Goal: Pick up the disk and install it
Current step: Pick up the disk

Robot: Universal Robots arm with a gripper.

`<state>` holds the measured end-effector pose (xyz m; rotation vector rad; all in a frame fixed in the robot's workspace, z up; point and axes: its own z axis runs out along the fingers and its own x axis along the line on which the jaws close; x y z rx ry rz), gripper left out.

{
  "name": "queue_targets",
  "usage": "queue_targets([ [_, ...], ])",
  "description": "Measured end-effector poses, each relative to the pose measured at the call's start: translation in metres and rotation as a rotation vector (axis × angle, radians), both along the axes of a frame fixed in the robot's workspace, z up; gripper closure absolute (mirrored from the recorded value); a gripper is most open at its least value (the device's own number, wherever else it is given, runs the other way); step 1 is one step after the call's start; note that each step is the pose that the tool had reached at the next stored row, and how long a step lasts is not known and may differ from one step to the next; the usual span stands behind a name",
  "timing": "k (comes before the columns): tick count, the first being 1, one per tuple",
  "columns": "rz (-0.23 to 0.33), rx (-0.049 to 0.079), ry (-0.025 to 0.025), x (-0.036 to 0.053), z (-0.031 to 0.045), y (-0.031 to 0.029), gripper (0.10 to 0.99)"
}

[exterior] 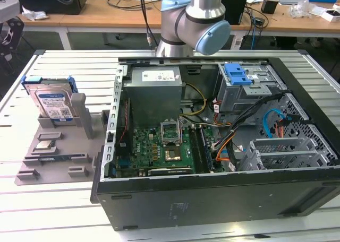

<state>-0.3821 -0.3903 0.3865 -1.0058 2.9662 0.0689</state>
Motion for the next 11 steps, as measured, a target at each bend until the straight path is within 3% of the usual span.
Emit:
queue_targets([
  [11, 0.171, 0.0, 0.0001, 0.0, 0.0, 0.0, 0.984],
])
